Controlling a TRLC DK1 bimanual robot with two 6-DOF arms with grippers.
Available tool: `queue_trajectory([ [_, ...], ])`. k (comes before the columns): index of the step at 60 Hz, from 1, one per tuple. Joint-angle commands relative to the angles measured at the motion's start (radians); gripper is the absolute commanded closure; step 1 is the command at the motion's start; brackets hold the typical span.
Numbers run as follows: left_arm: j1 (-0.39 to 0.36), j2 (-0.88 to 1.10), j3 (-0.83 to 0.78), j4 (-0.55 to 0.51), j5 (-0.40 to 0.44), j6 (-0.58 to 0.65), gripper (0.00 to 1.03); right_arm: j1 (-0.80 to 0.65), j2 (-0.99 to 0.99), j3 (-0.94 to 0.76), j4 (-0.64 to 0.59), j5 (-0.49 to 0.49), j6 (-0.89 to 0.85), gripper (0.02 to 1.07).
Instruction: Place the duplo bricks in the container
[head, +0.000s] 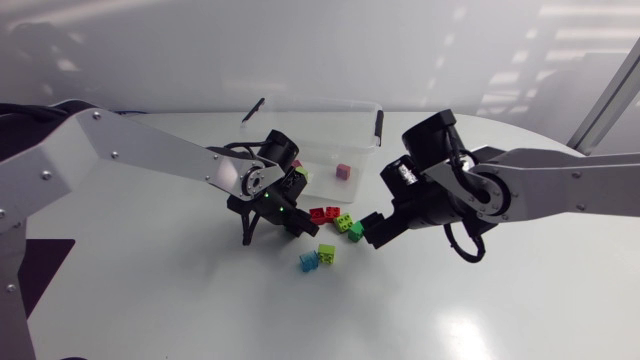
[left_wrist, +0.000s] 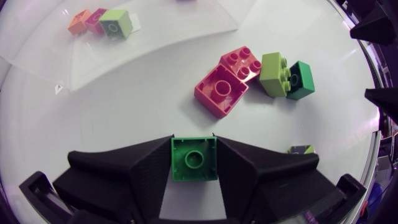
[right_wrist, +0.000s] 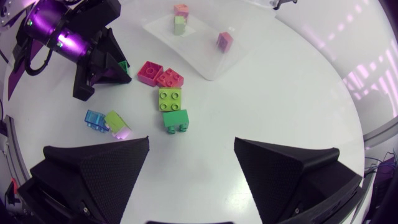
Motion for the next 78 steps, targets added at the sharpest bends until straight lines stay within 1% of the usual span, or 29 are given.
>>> queue_trajectory([
  [1,-0.02,0.009,-0.006,-0.033,0.0,-0.016,0.82,0.01,0.069,-0.035,0.048,-0.013,-0.026,0.08],
  [9,-0.031,-0.077,-0.063,-0.047,0.0,-0.002,0.83,0.01,0.164,-0.021,0.101,-0.039,-0.044,0.08],
  [18,-0.023,-0.249,-0.118,-0.082,0.0,0.011,0.83,0.015,0.253,0.019,0.137,-0.043,-0.067,0.08],
  [22,-0.003,-0.333,-0.124,-0.107,0.0,0.025,0.83,0.015,0.285,0.036,0.15,-0.045,-0.075,0.08],
  [30,0.038,-0.488,-0.112,-0.111,0.001,0.059,0.83,0.019,0.319,0.068,0.161,-0.047,-0.081,0.1],
  [38,0.096,-0.511,-0.033,-0.082,0.009,0.067,0.82,0.019,0.365,0.109,0.163,-0.047,-0.084,0.14],
  [41,0.113,-0.496,-0.007,-0.055,0.011,0.065,0.82,0.019,0.374,0.116,0.163,-0.048,-0.089,0.21],
  [45,0.127,-0.458,0.029,-0.013,0.017,0.057,0.82,0.024,0.379,0.119,0.163,-0.048,-0.089,0.37],
  [46,0.129,-0.45,0.036,-0.007,0.017,0.057,0.82,0.024,0.378,0.117,0.163,-0.05,-0.089,0.42],
  [47,0.13,-0.431,0.049,0.004,0.017,0.054,0.82,0.025,0.378,0.116,0.163,-0.051,-0.089,0.51],
  [50,0.132,-0.396,0.071,0.036,0.017,0.054,0.82,0.025,0.374,0.111,0.163,-0.053,-0.087,0.66],
  [51,0.133,-0.384,0.075,0.045,0.017,0.054,0.82,0.025,0.373,0.109,0.163,-0.053,-0.087,0.69],
  [53,0.133,-0.349,0.095,0.073,0.017,0.054,0.82,0.025,0.364,0.102,0.163,-0.056,-0.086,0.81],
  [54,0.135,-0.335,0.103,0.079,0.017,0.053,0.82,0.025,0.359,0.099,0.163,-0.056,-0.086,0.85],
  [60,0.148,-0.237,0.186,0.093,0.017,0.034,0.81,0.027,0.315,0.065,0.163,-0.057,-0.084,0.87],
  [65,0.158,-0.148,0.266,0.097,0.012,0.027,0.8,0.027,0.238,0.027,0.147,-0.054,-0.082,0.89],
  [66,0.159,-0.134,0.279,0.1,0.009,0.027,0.77,0.027,0.221,0.02,0.143,-0.054,-0.081,0.89],
  [68,0.161,-0.112,0.301,0.105,0.003,0.022,0.66,0.027,0.192,0.011,0.127,-0.053,-0.081,0.89],
  [69,0.162,-0.1,0.313,0.105,0.003,0.021,0.57,0.027,0.178,0.008,0.118,-0.053,-0.081,0.89],
  [70,0.164,-0.085,0.329,0.103,0.0,0.019,0.44,0.025,0.157,0.004,0.106,-0.05,-0.081,0.89],
  [72,0.164,-0.073,0.341,0.107,-0.006,0.019,0.32,0.027,0.124,-0.003,0.091,-0.05,-0.079,0.89],
  [74,0.165,-0.059,0.353,0.111,-0.012,0.021,0.24,0.025,0.086,-0.007,0.069,-0.047,-0.079,0.89],
  [78,0.171,-0.04,0.372,0.111,-0.012,0.024,0.15,0.025,0.016,-0.003,0.02,-0.036,-0.078,0.89],
])
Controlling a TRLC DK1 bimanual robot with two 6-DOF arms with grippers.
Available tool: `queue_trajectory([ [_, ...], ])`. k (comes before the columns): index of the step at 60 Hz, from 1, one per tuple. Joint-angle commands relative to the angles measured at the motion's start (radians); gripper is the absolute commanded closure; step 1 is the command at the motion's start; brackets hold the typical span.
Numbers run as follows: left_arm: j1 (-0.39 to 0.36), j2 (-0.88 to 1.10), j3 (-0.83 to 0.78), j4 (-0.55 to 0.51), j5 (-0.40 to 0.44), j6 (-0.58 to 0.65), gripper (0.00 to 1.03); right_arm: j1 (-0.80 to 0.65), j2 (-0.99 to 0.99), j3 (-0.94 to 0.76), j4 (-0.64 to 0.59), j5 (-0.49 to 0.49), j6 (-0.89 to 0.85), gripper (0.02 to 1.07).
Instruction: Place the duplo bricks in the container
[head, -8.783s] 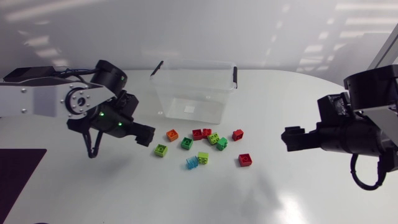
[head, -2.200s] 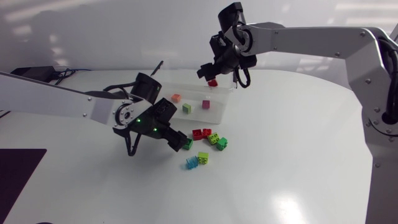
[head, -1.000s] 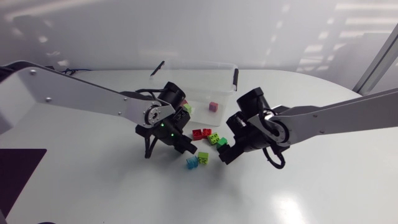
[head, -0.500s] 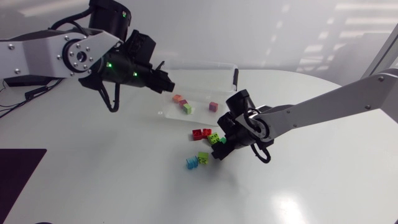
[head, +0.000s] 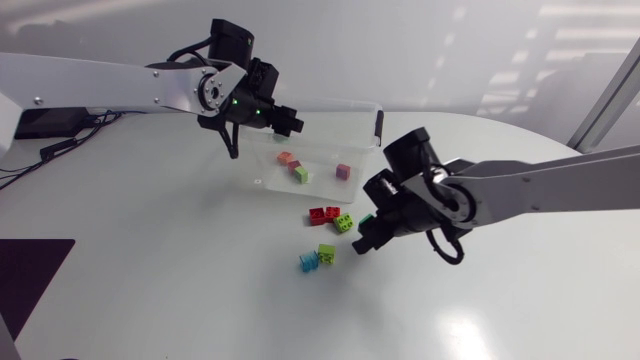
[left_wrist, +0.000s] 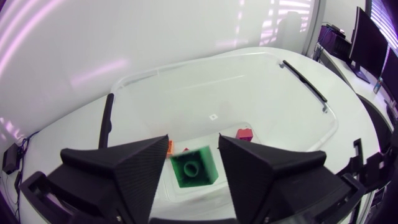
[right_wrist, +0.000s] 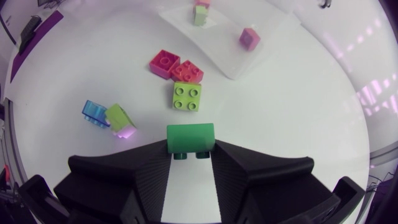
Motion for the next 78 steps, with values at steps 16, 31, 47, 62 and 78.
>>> queue_trajectory([
  [16,0.031,-0.063,-0.034,0.034,-0.002,-0.013,0.05,0.0,-0.255,0.157,-0.239,0.016,0.014,0.89],
  [31,-0.003,-0.385,-0.345,0.042,0.024,0.085,0.05,-0.047,-0.129,0.408,-0.246,0.013,0.038,0.89],
  [47,-0.067,-0.501,-0.62,-0.006,0.11,0.217,0.05,-0.06,0.098,0.591,-0.179,0.01,0.069,0.88],
  [62,-0.195,-0.388,-0.689,0.002,0.123,0.252,0.05,-0.08,0.316,0.756,-0.134,0.016,0.071,0.86],
  [78,-0.225,-0.254,-0.588,-0.061,0.133,0.304,0.06,-0.092,0.312,0.69,-0.131,0.022,0.064,0.06],
])
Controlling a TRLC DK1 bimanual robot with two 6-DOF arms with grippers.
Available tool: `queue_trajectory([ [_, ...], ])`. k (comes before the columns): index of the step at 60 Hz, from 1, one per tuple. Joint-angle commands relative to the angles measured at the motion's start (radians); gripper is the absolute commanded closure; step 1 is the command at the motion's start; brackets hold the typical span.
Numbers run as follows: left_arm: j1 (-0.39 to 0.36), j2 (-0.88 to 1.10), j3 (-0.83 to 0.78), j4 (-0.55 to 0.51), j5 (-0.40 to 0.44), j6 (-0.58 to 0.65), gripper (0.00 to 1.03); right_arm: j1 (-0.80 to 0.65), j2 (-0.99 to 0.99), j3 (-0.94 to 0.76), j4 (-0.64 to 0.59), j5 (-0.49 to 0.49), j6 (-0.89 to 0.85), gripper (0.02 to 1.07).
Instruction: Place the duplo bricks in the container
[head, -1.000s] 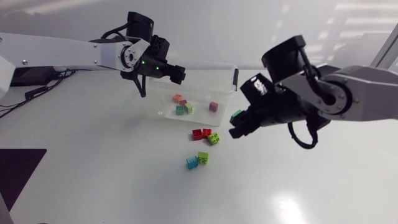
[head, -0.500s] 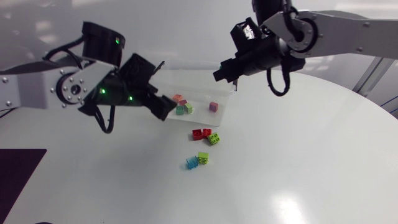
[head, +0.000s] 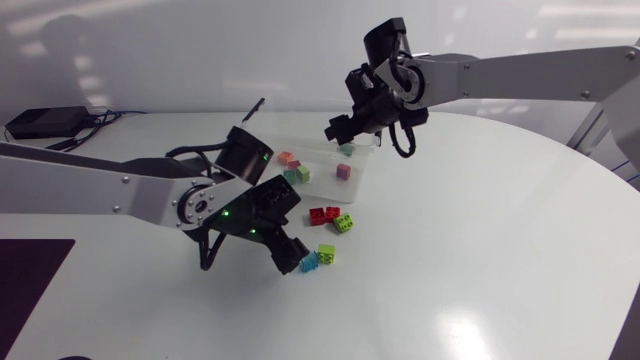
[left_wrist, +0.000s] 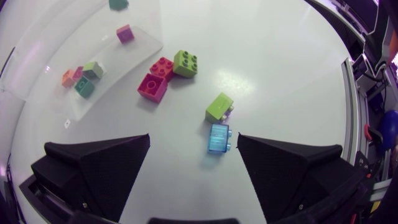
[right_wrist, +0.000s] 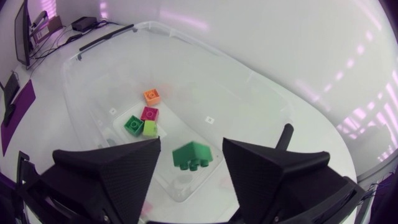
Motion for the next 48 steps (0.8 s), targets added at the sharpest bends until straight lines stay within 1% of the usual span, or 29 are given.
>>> queue_trajectory([
  [1,-0.011,0.052,0.057,-0.029,0.017,0.042,0.06,-0.004,-0.069,-0.084,0.013,0.005,0.009,0.06],
  [6,-0.024,0.081,0.09,-0.075,0.024,0.065,0.06,-0.004,-0.192,-0.225,0.038,-0.007,-0.002,0.06],
  [8,-0.033,0.096,0.103,-0.086,0.024,0.066,0.06,-0.003,-0.269,-0.315,0.044,-0.018,-0.008,0.06],
  [15,-0.051,0.138,0.138,-0.129,0.024,0.082,0.06,0.01,-0.412,-0.506,0.063,-0.022,-0.013,0.06],
  [23,-0.067,0.198,0.17,-0.17,0.023,0.092,0.12,0.036,-0.539,-0.703,0.084,-0.026,-0.011,0.06],
  [27,-0.068,0.227,0.195,-0.203,0.023,0.102,0.2,0.048,-0.58,-0.783,0.095,-0.026,-0.008,0.06],
  [32,-0.065,0.264,0.228,-0.23,0.023,0.108,0.42,0.068,-0.599,-0.854,0.109,-0.026,-0.005,0.06],
  [34,-0.065,0.282,0.241,-0.243,0.023,0.114,0.52,0.082,-0.599,-0.88,0.121,-0.027,-0.005,0.06],
  [36,-0.063,0.297,0.25,-0.249,0.023,0.117,0.6,0.092,-0.596,-0.901,0.138,-0.027,-0.004,0.06],
  [38,-0.063,0.31,0.256,-0.252,0.023,0.12,0.72,0.105,-0.586,-0.921,0.156,-0.029,-0.004,0.06],
  [40,-0.062,0.316,0.259,-0.253,0.023,0.125,0.8,0.117,-0.576,-0.932,0.167,-0.03,-0.002,0.06],
  [48,-0.059,0.324,0.259,-0.253,0.023,0.145,0.84,0.177,-0.51,-0.944,0.219,-0.038,-0.004,0.06],
])
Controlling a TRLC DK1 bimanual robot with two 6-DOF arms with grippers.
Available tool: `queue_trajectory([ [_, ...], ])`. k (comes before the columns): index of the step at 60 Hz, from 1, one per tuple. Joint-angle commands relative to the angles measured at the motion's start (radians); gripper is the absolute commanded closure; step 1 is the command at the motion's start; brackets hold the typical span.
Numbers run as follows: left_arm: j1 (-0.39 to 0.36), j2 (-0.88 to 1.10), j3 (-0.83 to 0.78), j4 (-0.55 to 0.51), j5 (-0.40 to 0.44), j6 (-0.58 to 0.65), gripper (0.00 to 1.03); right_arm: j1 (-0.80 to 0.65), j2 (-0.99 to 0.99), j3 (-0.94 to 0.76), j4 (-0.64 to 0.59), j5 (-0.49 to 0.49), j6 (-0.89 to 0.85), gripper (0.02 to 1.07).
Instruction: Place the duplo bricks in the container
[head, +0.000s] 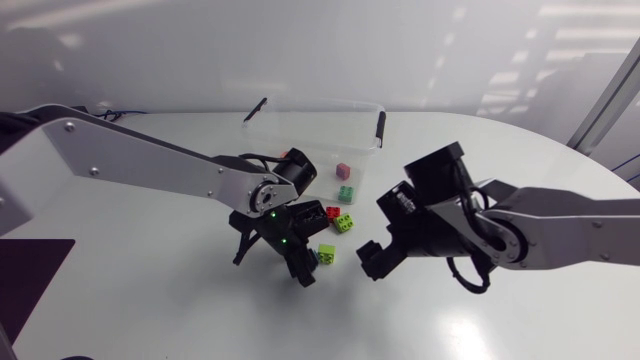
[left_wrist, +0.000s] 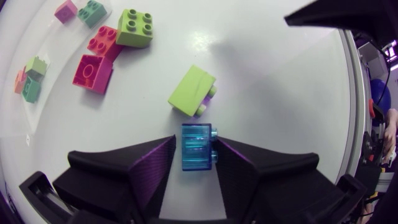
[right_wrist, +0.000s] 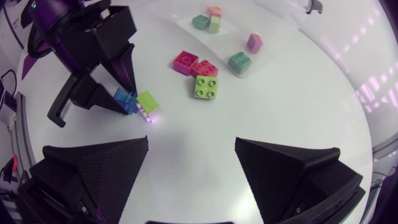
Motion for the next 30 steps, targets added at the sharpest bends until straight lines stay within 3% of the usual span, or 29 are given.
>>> queue_trajectory([
  [1,0.003,0.027,0.016,-0.019,0.008,0.039,0.85,0.04,0.051,-0.015,0.035,-0.009,-0.004,0.06],
  [30,0.156,-0.378,-0.035,-0.161,0.059,0.079,0.86,0.115,0.343,0.234,0.047,-0.037,-0.093,0.11],
])
